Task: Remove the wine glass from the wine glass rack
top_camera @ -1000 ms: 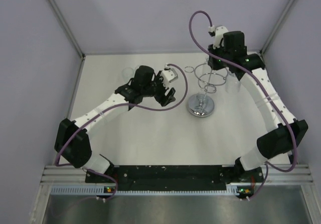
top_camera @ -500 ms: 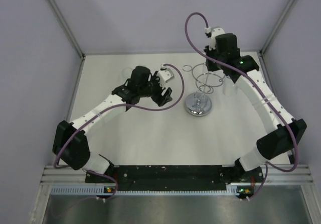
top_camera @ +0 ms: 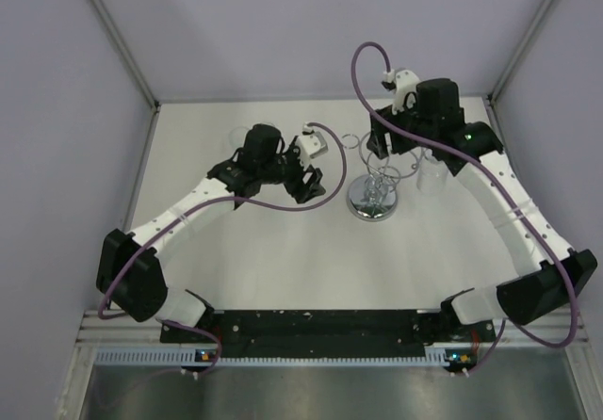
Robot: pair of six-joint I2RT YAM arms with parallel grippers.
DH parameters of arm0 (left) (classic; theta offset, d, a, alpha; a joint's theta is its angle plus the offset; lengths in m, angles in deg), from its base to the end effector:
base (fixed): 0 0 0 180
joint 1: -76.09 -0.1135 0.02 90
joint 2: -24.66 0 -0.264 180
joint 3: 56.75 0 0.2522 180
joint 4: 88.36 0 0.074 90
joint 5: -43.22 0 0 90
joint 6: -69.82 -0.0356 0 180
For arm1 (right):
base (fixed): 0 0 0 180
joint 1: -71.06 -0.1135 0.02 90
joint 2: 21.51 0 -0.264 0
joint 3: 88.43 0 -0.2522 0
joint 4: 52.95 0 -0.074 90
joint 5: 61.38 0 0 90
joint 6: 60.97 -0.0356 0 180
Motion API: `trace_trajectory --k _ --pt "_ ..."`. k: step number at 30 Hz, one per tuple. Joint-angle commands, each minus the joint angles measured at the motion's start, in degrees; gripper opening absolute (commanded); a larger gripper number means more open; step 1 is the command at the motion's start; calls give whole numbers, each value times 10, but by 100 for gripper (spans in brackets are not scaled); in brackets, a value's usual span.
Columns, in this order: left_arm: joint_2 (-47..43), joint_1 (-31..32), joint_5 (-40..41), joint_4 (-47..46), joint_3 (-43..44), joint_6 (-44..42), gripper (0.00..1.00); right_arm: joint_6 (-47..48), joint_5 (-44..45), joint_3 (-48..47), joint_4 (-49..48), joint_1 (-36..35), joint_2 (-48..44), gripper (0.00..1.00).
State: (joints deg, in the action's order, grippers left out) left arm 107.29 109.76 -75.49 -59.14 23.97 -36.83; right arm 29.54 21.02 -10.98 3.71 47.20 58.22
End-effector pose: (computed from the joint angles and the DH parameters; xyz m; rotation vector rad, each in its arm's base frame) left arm 0.2637 -0.1962 0.3125 1.1654 1.7690 -0.7057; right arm 0.2689 0.1241 0.4102 -0.5353 2.1132 0.3769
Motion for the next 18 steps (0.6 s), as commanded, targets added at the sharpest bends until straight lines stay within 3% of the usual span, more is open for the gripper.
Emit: trace_trajectory --k 1,4,8,12,18 --pt "-12 -2 -21 -5 10 -7 73 29 -40 -9 -27 -8 -27 73" --pt "-13 -2 -30 4 13 -11 73 38 -44 -29 -21 -8 -31 86" --pt "-21 -2 -40 4 12 -11 73 43 -69 -60 -2 16 -42 91" --pt "-21 -2 -42 15 19 -7 73 8 -185 -67 3 110 -65 93" --pt "-22 -2 -44 4 18 6 73 57 -243 30 -8 221 -146 99"
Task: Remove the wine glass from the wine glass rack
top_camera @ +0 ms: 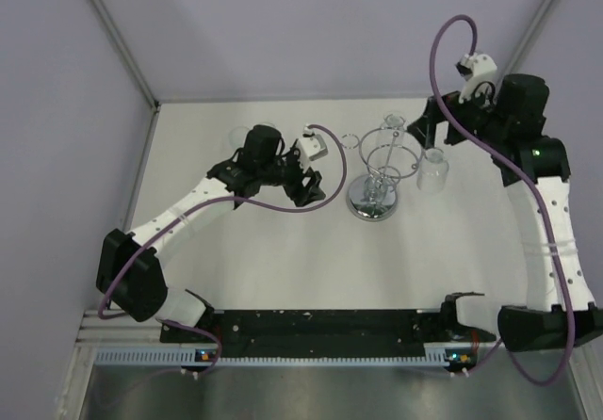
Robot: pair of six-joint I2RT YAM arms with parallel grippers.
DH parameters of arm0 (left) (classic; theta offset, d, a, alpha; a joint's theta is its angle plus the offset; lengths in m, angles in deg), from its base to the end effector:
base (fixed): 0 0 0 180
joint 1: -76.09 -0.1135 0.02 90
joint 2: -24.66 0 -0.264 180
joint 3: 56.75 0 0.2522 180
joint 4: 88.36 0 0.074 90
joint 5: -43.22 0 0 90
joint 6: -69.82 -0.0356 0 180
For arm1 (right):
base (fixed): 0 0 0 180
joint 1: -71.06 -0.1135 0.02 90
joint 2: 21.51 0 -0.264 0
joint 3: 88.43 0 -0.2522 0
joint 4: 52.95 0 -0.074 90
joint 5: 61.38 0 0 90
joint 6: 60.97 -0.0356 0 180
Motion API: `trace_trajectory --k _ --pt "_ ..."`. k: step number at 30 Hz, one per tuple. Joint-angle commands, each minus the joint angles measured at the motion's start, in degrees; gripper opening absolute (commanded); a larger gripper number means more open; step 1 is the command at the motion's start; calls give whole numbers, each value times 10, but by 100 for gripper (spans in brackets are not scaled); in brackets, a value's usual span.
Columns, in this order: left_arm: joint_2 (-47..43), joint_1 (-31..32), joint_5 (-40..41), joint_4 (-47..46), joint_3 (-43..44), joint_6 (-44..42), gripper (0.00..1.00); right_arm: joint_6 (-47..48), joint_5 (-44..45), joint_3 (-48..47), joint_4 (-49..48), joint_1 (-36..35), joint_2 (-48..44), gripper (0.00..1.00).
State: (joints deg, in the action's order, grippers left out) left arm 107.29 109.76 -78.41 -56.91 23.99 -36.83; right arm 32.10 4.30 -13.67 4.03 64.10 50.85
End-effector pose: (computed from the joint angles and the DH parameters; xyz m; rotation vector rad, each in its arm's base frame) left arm 0.2604 -0.1959 0.3097 1.1981 1.7868 -0.7654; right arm 0.2454 0.0447 0.4585 -0.4445 1.9307 0.4657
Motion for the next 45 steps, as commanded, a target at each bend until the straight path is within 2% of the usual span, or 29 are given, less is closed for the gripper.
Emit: trace_trajectory --k 1,5,7,9,12,18,24,29,38,41,45 --pt "-23 -2 -17 -21 15 8 73 34 -91 86 -20 67 -93 99" --pt "-24 -3 -25 -26 17 12 73 -9 -221 203 -75 226 -143 99" --pt "-27 -4 -30 -18 23 17 73 -8 -278 234 -79 283 -143 99" --pt "-32 -4 -33 -11 25 17 73 31 -324 260 -77 313 -147 99" --pt "-34 -3 -28 2 24 10 73 166 -346 301 -61 316 -172 99" --pt "-38 -4 -14 32 30 -18 73 311 -359 358 -63 315 -158 99" --pt "-38 -3 6 53 44 -47 73 319 -329 389 -171 297 -114 99" --pt "-32 -4 15 56 47 -58 72 327 -315 395 -207 253 -90 99" --pt "-21 -3 22 56 59 -66 72 259 -289 430 -305 238 -73 98" --pt "-18 -4 22 48 55 -63 73 257 -280 443 -321 237 -78 92" --pt "-12 -4 21 31 49 -55 72 216 -274 473 -390 235 -91 84"
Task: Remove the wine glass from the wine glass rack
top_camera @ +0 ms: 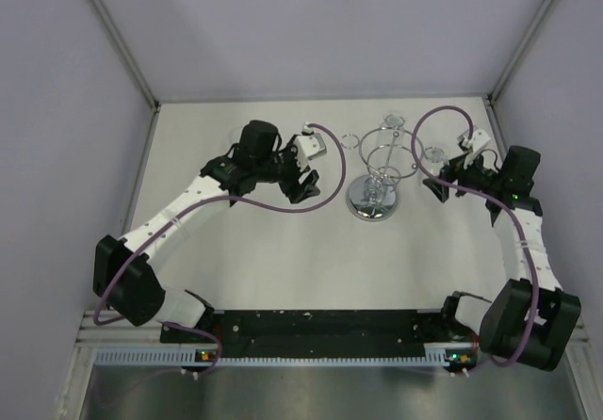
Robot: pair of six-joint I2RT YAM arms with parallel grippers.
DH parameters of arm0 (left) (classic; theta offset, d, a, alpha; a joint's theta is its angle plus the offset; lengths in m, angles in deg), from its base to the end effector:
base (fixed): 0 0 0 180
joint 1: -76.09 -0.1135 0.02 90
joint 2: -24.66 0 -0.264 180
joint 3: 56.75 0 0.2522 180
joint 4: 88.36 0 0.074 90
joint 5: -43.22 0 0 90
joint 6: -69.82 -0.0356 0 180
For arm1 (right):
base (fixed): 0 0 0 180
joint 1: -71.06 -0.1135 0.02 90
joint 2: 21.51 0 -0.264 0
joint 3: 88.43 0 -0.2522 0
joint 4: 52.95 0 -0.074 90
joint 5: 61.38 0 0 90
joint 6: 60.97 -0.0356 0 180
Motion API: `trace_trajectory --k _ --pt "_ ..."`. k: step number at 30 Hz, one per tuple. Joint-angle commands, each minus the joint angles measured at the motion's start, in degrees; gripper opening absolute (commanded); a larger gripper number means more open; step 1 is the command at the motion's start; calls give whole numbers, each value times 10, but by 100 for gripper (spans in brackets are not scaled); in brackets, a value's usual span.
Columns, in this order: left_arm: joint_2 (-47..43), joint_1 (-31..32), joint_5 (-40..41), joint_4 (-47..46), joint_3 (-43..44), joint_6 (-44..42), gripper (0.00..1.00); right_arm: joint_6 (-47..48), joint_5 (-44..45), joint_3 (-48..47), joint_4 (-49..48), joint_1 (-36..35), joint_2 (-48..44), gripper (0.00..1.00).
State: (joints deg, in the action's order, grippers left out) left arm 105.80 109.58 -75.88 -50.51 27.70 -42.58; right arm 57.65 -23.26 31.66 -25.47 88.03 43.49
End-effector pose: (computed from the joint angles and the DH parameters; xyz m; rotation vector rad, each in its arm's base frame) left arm 0.2554 -0.1897 0.3293 1.2613 1.7543 -0.6618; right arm 0.2382 -0.0434 0.2787 -0.6852 1.8090 0.4415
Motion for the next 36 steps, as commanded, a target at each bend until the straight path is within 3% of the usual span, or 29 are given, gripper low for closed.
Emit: trace_trajectory --k 1,10,15,36 --pt "3 -2 -3 -34 12 4 72 -58 0 25 -114 -8 -22 83" --pt "4 -2 -11 -41 6 13 72 -57 13 30 -98 -26 -36 54" --pt "4 -2 -11 -41 8 13 72 -72 12 21 -92 -26 -41 43" --pt "8 -2 -23 -55 6 18 72 -97 9 5 -42 37 -89 36"
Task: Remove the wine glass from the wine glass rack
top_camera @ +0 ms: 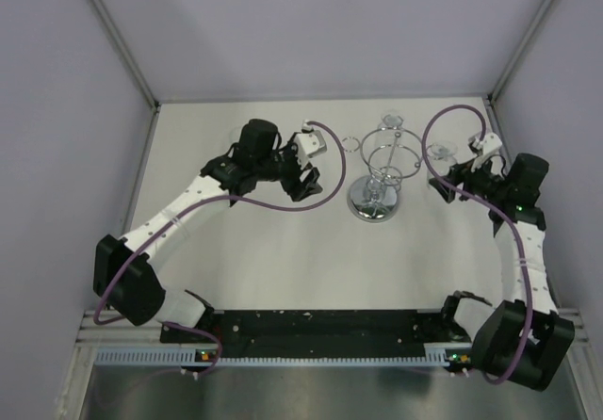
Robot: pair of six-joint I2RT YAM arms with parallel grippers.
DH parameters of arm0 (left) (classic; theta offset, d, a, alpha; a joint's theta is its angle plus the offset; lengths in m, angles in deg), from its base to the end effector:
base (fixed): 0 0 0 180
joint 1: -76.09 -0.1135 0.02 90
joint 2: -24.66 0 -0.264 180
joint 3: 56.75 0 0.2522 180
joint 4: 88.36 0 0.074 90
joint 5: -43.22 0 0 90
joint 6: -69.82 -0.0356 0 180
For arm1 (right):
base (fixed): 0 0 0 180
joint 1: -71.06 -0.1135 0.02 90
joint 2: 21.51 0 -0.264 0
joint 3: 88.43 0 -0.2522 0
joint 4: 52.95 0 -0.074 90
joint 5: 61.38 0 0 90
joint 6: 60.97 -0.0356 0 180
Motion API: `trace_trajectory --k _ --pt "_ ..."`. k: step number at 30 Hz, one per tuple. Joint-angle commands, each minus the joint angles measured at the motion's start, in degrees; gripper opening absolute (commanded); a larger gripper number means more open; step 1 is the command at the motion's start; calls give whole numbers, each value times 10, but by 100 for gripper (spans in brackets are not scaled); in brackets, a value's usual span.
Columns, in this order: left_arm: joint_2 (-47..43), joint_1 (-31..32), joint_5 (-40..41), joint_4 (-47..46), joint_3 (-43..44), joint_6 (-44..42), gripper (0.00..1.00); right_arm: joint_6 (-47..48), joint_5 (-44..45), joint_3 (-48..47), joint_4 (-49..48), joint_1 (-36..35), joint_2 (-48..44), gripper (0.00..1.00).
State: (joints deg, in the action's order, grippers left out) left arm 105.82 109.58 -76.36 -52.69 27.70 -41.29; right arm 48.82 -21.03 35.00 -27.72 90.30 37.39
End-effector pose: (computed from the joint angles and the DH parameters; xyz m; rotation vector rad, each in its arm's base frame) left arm 0.2571 -0.1911 0.3326 1.2371 1.7304 -0.6774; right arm 0.2182 -0.0474 0.2844 -0.5210 1.8244 0.4267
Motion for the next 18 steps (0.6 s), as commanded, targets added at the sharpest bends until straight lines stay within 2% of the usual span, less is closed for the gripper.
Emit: trace_trajectory --k 1,13,17,18 --pt "8 -2 -18 -34 4 6 72 -9 -14 -26 -17 15 -32 35" --pt "7 -2 -24 -38 -1 10 72 -13 11 -13 -3 16 -79 23" --pt "4 -3 -23 -42 1 11 72 -35 29 -24 9 33 -84 9" --pt "3 -2 -22 -43 2 11 72 -41 38 -26 13 38 -84 0"
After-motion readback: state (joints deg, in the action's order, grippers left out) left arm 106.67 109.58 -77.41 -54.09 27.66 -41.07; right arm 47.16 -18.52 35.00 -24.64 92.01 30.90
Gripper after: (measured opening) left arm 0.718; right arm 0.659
